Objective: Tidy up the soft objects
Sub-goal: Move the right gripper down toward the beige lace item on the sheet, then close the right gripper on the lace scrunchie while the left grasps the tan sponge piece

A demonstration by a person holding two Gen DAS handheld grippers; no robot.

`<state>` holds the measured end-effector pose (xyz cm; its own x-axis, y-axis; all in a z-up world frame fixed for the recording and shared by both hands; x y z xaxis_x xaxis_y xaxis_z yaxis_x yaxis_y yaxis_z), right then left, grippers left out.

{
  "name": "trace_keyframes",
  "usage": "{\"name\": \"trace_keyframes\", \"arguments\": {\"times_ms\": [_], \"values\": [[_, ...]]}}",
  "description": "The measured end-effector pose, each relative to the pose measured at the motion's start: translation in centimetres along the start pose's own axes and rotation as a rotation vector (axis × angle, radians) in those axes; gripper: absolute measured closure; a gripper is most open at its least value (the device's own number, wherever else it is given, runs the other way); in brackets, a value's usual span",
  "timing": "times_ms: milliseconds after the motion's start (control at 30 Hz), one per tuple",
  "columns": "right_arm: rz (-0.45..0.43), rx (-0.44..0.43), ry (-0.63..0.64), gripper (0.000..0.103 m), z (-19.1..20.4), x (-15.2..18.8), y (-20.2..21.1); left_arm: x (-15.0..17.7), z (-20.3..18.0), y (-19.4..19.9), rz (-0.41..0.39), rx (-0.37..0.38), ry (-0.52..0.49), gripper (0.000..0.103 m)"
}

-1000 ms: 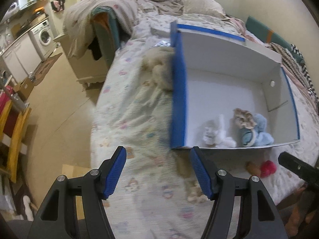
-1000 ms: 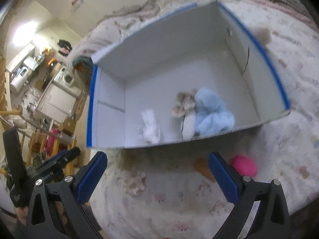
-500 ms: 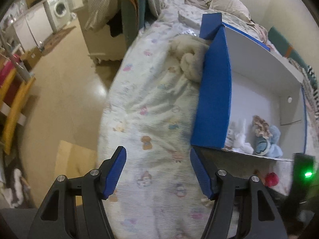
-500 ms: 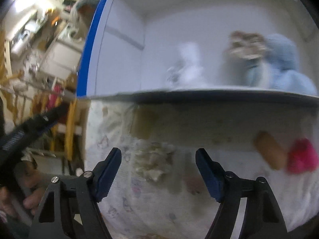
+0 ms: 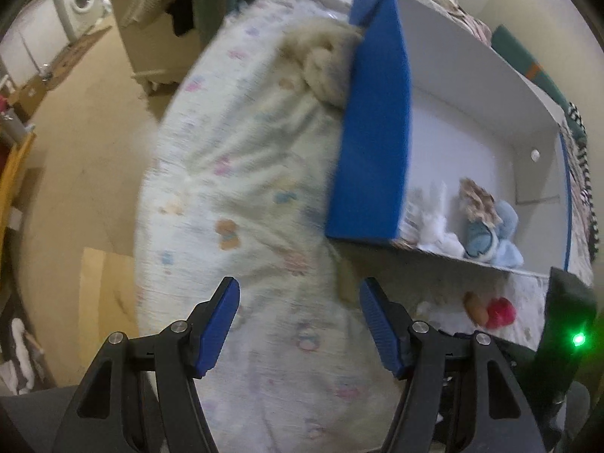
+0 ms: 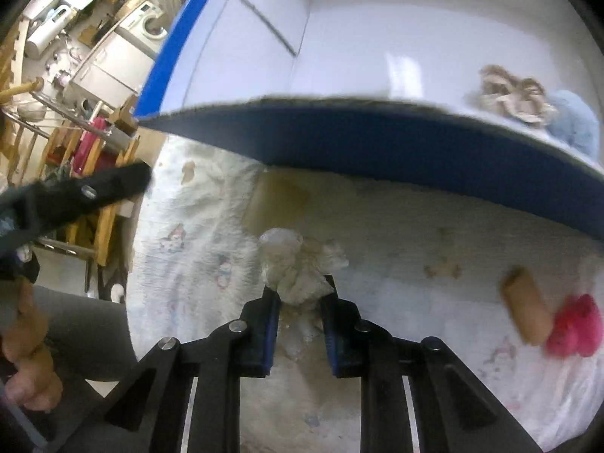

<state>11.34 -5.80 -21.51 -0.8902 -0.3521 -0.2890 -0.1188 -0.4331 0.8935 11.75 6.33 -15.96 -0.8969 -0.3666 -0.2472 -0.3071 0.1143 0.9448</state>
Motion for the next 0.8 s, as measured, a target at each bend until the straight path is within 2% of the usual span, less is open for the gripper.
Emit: {"name": "trace_keyframes", "arguments": {"times_ms": [167,300,500,567,600,633,733,800], "values": [[-0.029,0.006,-0.061,0.080,-2.5,1.4,2.6,0.6,-2.5,-1.8,0.050,0.002,-0.021,0.046],[-0.057,0.006,-0.118,0.080,-4.4,2.4,3.8,1.0,-4.2,-4.2,0.087,-0.035,-0.043,0.057],[-0.079,0.000,-0.153,0.080,-5.8,2.9,4.8,1.2,-5.5,-6.8,0.103,-0.106,-0.102,0.058],[-0.079,0.001,-0.157,0.080,-5.9,2.9,4.8,1.3,-5.7,-7.4,0.096,-0.131,-0.130,0.067],[-0.078,0.002,-0.159,0.080,-6.0,3.0,4.9,1.3,-5.8,-7.6,0.100,-0.132,-0.137,0.078],[-0.075,0.002,-0.160,0.080,-6.4,3.1,5.0,1.4,-5.9,-7.8,0.110,-0.128,-0.143,0.083],[-0.073,0.001,-0.159,0.080,-6.6,3.0,5.2,1.2,-6.0,-7.3,0.092,-0.120,-0.148,0.092],[-0.074,-0.003,-0.159,0.080,-6.3,2.9,5.1,1.0,-5.8,-6.7,0.092,-0.091,-0.115,0.093]]}}
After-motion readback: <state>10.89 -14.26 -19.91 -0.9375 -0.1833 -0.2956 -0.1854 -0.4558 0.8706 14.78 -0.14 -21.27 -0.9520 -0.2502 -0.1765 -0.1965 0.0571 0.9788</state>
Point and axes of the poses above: each gripper's, at about its wrist camera, not at the fingertips, and y roughly against the way its jaws point, z to its left, x to its underside, the point moved 8 cm from there along -y, roughly the way its jaws point, and after that the axes turned 9 degrees about y, right-handed, at the moved point
